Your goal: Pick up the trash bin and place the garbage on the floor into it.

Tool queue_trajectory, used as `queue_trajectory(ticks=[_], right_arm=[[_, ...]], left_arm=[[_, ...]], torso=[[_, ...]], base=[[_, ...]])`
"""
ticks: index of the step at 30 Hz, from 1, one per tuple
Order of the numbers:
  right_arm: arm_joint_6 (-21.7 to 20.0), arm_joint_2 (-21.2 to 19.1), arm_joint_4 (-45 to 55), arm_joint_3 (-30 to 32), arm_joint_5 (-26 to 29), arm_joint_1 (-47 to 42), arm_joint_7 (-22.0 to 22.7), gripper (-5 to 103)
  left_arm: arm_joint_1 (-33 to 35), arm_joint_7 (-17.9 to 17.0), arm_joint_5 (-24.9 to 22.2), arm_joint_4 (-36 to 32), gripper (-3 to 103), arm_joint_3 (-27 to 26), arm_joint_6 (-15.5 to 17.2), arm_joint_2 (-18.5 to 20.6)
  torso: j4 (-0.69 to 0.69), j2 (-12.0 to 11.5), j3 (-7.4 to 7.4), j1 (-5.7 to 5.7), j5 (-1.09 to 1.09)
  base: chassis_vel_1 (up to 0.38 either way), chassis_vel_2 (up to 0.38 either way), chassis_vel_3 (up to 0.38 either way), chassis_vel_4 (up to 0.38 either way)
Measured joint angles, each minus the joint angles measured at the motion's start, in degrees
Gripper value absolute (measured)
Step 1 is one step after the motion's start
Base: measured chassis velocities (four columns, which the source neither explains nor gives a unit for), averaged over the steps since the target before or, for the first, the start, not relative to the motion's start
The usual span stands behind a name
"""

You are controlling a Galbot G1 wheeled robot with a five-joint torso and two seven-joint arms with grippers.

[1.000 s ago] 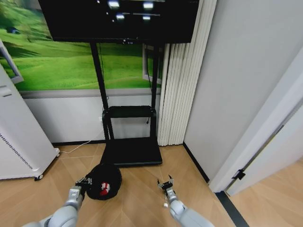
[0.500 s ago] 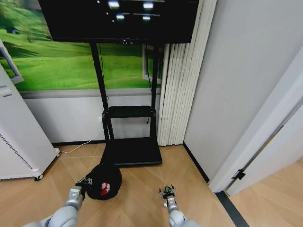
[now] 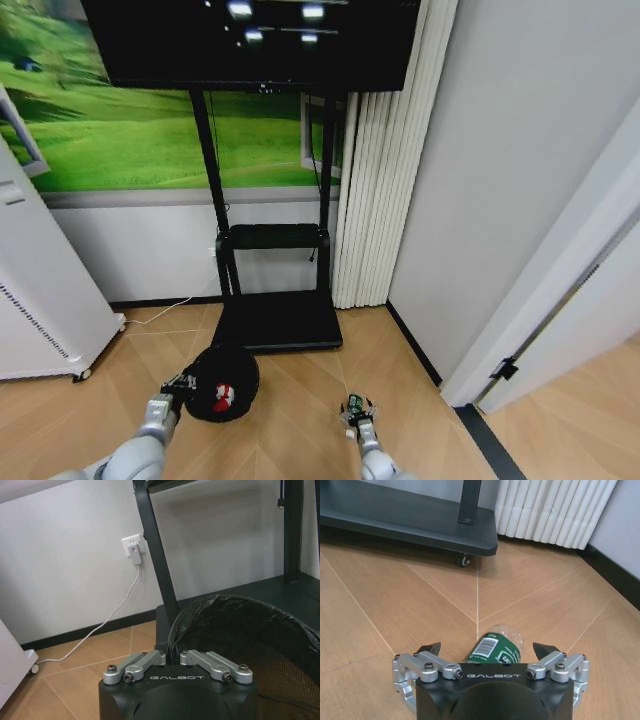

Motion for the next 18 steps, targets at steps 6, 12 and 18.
queue_trajectory(ticks=[6,12,18], right_arm=[[0.64,0.61,-1.68,0.93,0.10,-0.34,-1.14,103],[0.67,1.60,-2.06,0.97,0.99,-0.39,-1.59,99],[0.54,2.59,-2.67,0.90,1.44,-0.12,-1.67,97]], left_arm=[[0.10,-0.13,0.02,-0.08,7,0.00,0.00,-0.13],[0.13,-0.21,0.09,-0.07,7,0.08,0.03,-0.34],[0.12,-0.29,0.02,-0.21,7,0.12,0.03,-0.47]], torso=[[0.00,0.00,0.00,0.00,-0.01],[0.00,0.00,0.00,0.00,-0.01],[0.01,0.00,0.00,0.00,-0.01]], base=[[0.000,0.000,0.000,0.000],[0.000,0.000,0.000,0.000],[0.000,0.000,0.000,0.000]])
